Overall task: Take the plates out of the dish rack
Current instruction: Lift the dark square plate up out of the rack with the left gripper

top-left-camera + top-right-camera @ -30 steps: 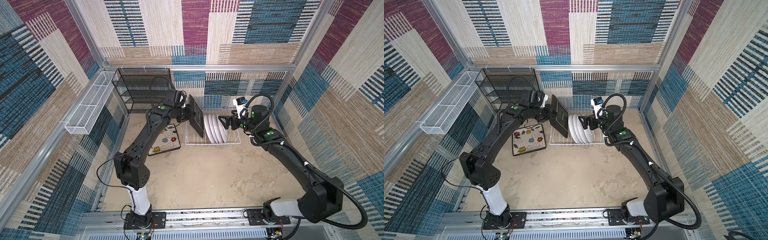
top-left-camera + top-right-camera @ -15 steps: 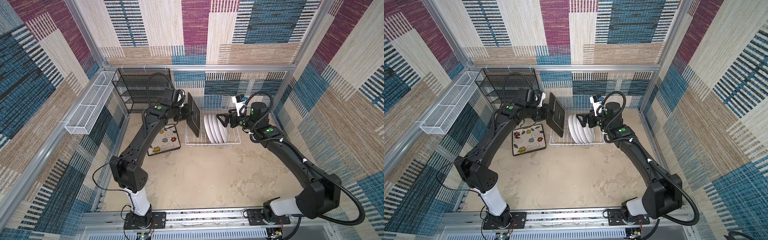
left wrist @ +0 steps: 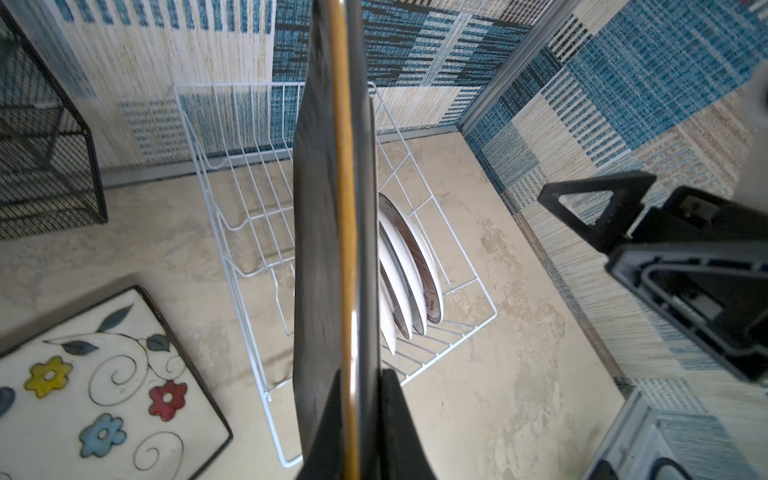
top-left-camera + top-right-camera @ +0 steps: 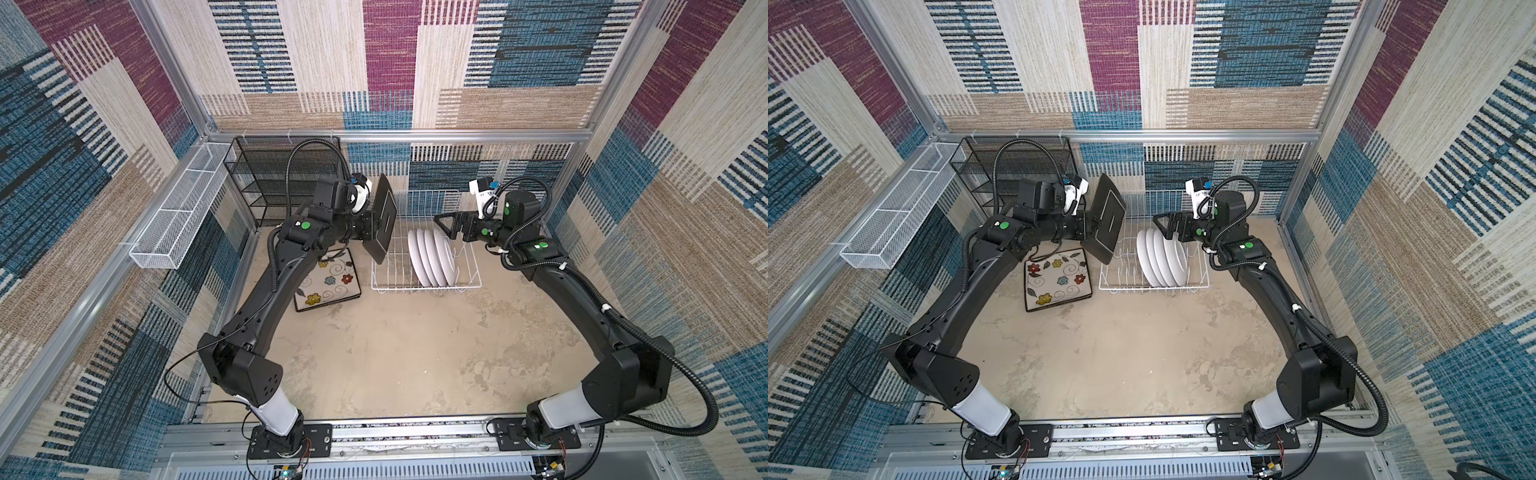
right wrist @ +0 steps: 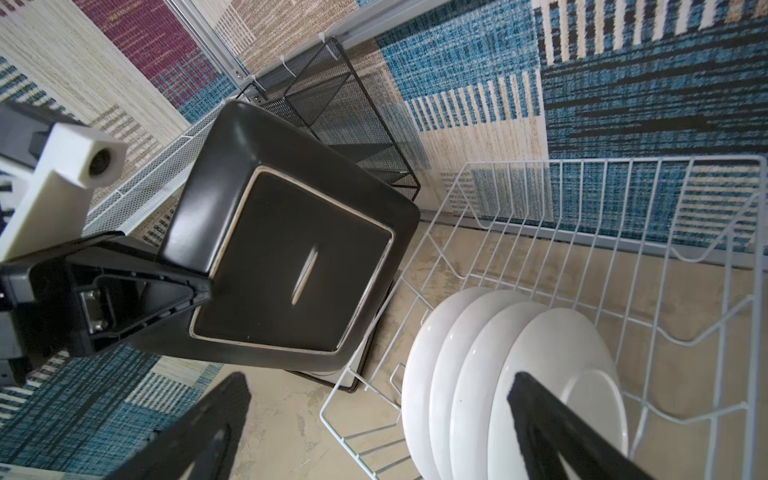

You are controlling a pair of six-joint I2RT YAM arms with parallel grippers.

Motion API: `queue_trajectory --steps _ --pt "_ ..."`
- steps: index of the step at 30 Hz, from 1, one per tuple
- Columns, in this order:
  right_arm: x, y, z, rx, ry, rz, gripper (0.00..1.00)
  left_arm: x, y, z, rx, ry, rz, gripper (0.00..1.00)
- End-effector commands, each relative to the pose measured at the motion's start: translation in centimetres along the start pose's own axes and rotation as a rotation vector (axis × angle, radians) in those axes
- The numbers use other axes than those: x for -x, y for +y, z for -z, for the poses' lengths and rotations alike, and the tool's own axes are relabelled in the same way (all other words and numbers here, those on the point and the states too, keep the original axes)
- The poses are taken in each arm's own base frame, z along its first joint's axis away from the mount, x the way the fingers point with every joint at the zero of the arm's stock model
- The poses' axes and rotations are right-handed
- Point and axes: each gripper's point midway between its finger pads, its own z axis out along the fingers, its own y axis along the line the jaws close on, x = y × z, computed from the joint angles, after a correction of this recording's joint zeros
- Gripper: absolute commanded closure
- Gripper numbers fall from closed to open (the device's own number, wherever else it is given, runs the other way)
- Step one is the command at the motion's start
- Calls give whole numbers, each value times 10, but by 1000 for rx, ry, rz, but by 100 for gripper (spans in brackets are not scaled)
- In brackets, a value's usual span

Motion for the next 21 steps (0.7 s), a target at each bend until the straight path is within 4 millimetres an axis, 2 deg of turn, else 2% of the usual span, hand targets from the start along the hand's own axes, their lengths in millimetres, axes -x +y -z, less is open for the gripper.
queue_trajectory --steps 1,9,21 --pt "2 8 0 73 23 -111 0 44 -14 21 5 -221 -238 100" --pt "12 7 -5 148 28 -218 0 36 -20 35 132 -286 -521 100" --pt "25 6 -22 186 96 -266 2 15 -50 21 272 -326 -932 100"
